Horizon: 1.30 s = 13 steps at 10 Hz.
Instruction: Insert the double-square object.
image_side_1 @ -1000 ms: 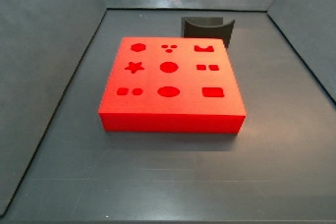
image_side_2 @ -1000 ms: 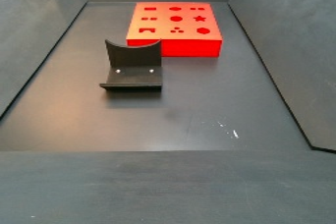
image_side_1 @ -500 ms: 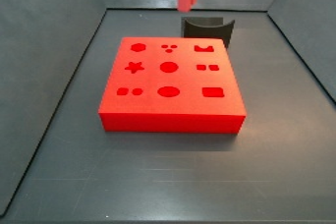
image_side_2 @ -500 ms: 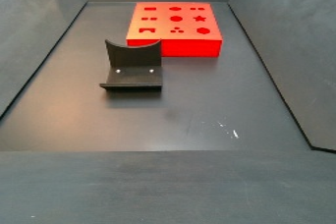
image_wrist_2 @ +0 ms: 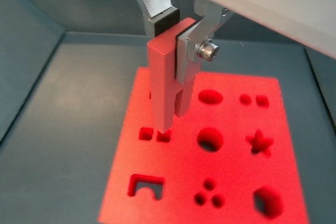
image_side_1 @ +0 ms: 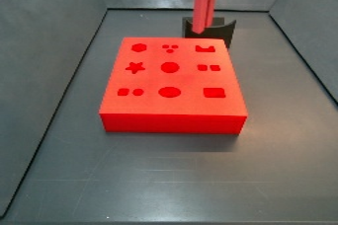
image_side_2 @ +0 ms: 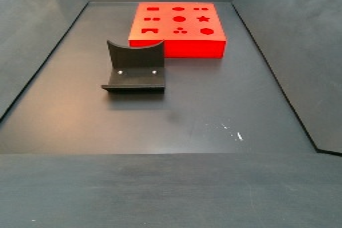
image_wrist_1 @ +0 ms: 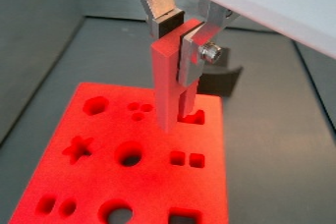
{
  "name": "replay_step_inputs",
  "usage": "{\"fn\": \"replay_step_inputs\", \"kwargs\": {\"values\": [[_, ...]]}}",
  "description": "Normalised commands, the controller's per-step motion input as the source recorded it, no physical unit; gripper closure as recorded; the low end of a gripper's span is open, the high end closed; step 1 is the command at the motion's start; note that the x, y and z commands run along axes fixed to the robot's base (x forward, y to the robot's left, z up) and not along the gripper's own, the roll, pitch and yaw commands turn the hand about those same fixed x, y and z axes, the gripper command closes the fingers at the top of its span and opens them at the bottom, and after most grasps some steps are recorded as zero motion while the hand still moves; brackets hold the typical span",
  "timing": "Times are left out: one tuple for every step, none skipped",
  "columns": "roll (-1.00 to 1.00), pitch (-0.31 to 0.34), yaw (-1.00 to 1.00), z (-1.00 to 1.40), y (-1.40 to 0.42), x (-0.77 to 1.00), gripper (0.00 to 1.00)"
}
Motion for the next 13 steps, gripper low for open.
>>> {"fn": "replay_step_inputs", "kwargs": {"values": [[-0.06, 0.073, -0.83, -0.36, 0.11, 0.23, 1.00], [-0.15, 0.153, -0.75, -0.31, 0.05, 0.25, 1.00], [-0.20, 0.219, -0.72, -0.35, 0.01, 0.22, 1.00], [-0.23, 0.187, -0.75, -0.27, 0.00, 0.18, 1.00], [-0.23, 0.160, -0.75, -0.25, 0.00, 0.18, 1.00], [-0.22, 0.126, -0.78, -0.22, 0.00, 0.07, 1.00], [-0.21, 0.107, -0.80, -0.21, -0.01, 0.01, 1.00], [-0.21, 0.124, -0.81, -0.23, -0.01, 0.00, 1.00], [-0.20, 0.130, -0.81, -0.24, -0.01, 0.00, 1.00], [-0.13, 0.000, -0.94, -0.20, -0.03, 0.00, 1.00], [-0.08, -0.037, -1.00, -0.22, -0.01, 0.00, 1.00], [-0.10, -0.104, -1.00, -0.13, -0.01, 0.00, 1.00], [-0.10, -0.107, -1.00, -0.13, -0.01, 0.00, 1.00]]}}
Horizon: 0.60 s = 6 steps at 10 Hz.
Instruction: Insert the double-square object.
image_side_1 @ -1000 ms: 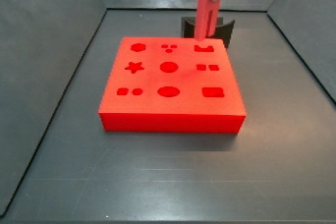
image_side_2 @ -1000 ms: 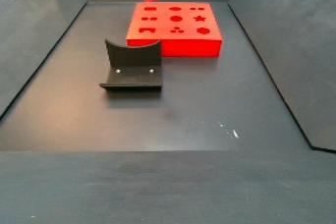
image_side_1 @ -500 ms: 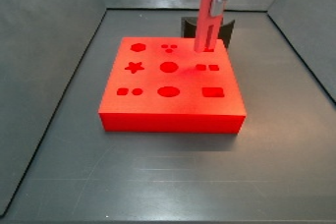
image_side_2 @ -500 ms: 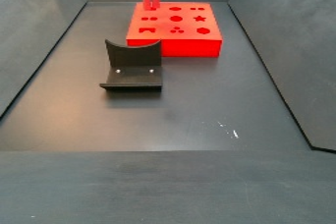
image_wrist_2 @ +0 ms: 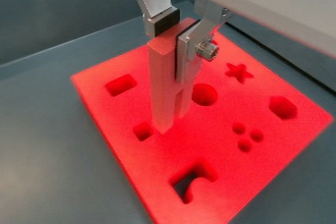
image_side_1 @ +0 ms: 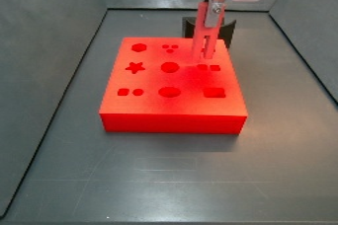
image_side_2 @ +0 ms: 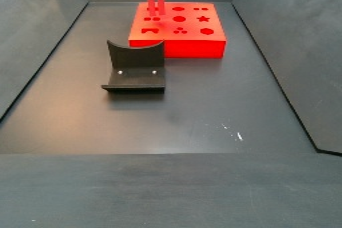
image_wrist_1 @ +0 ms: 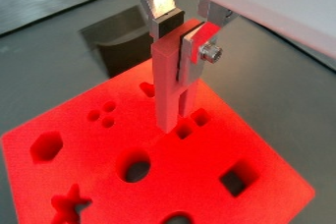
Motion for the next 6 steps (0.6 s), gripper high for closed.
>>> {"fn": "replay_step_inputs", "kwargs": {"values": [[-0.11, -0.114, -1.00, -0.12, 0.00, 0.00, 1.00], [-0.13, -0.139, -0.99, -0.09, 0.00, 0.00, 1.00], [-0.14, -0.130, -0.72, 0.00, 0.00, 0.33, 1.00], [-0.06, -0.156, -0.59, 0.00, 0.00, 0.47, 1.00], [-0.01, -0.163, -0.48, 0.01, 0.00, 0.58, 1.00], [0.00, -0.124, -0.37, 0.05, -0.02, 0.68, 1.00]]}}
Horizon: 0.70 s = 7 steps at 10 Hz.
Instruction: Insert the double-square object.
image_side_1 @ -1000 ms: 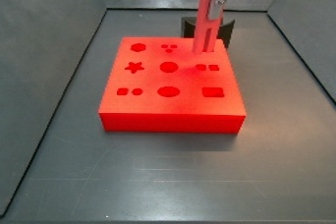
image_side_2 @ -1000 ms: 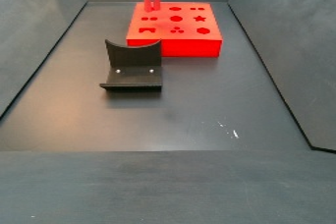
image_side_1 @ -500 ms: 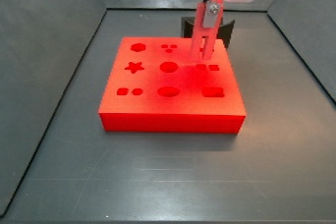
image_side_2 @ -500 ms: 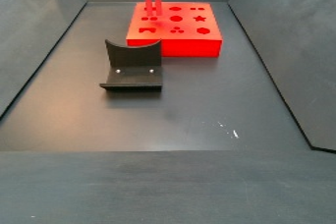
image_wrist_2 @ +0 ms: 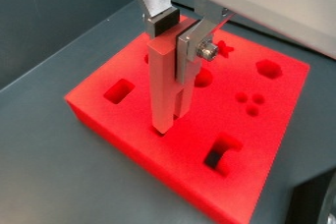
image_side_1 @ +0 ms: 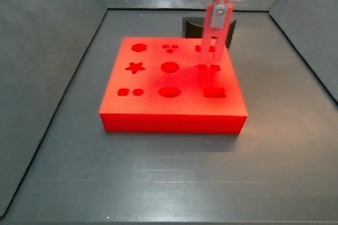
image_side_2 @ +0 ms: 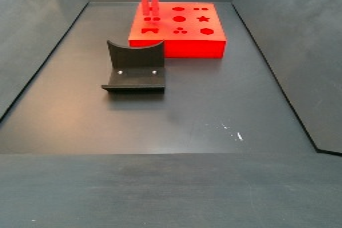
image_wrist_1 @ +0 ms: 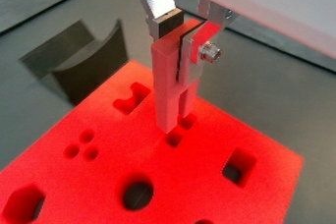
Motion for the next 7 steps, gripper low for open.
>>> {"fn": "replay_step_inputs", "kwargs": {"values": [[0.01, -0.066, -0.01, 0.00, -0.12, 0.25, 1.00], [0.01, -0.160, 0.08, -0.02, -0.20, 0.32, 1.00], [0.09, -0.126, 0.13, -0.02, -0.20, 0.00, 1.00], [0.13, -0.116, 0.09, 0.00, -0.11, -0.23, 1.00], [0.11, -0.130, 0.11, -0.04, 0.00, -0.45, 1.00], [0.21, -0.099, 0.28, -0.08, 0.03, -0.35, 1.00], [0.23, -0.090, 0.33, -0.15, 0.14, -0.31, 1.00]]}}
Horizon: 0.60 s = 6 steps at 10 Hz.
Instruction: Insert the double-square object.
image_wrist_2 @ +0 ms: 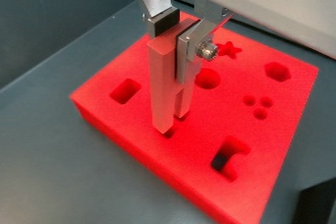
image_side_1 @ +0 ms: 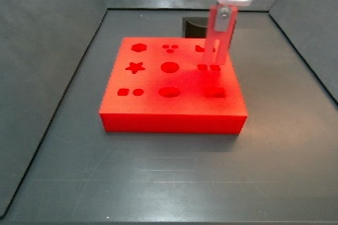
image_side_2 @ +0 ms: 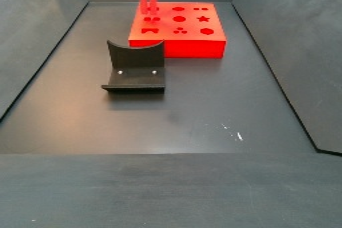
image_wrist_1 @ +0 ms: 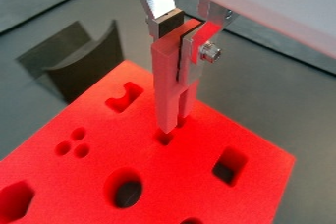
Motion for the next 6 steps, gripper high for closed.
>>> {"fn": "replay_step_inputs", "kwargs": {"values": [[0.17, -0.096, 0.34, -0.14, 0.07, -0.07, 1.00], [0.17, -0.084, 0.53, -0.12, 0.00, 0.09, 1.00], [0.17, -0.046, 0.35, -0.03, -0.10, 0.00, 1.00], [0.15, -0.051, 0.38, 0.00, -0.17, 0.00, 1.00], [0.12, -0.044, 0.37, 0.00, -0.24, 0.02, 1.00], [0.12, -0.046, 0.26, 0.00, -0.25, 0.03, 1.00]]}}
